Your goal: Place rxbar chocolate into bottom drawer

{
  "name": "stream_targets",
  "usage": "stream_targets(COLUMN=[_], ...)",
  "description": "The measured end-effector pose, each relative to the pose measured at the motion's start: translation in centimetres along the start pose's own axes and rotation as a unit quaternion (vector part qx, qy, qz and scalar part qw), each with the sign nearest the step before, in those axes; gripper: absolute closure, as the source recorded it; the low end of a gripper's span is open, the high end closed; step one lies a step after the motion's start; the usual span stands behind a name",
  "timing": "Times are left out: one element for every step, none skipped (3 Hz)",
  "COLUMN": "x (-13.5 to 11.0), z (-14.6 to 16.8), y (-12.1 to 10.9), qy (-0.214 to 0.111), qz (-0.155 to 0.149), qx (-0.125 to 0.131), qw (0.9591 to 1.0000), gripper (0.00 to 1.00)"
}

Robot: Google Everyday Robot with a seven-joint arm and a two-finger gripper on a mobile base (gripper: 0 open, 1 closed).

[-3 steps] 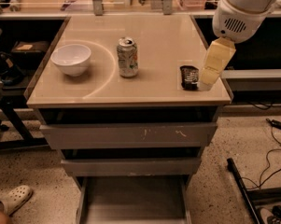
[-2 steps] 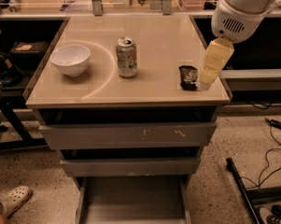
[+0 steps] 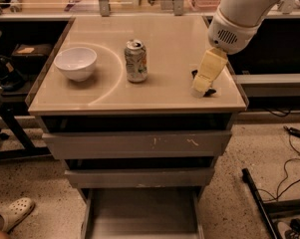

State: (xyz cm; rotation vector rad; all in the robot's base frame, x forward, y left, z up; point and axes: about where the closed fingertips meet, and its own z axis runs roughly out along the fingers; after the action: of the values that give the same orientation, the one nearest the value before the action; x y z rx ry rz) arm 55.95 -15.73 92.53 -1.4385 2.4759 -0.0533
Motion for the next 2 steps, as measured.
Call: stream_targets(x=[-0.7, -1.0], z=[3.7, 6.6], y=[-1.2, -2.4], qy=[0.013, 0.022], qz=[0.054, 0.096], qx=[-0.014, -0.034], qw=[0.9984, 0.9946], gripper=[0.00, 0.00])
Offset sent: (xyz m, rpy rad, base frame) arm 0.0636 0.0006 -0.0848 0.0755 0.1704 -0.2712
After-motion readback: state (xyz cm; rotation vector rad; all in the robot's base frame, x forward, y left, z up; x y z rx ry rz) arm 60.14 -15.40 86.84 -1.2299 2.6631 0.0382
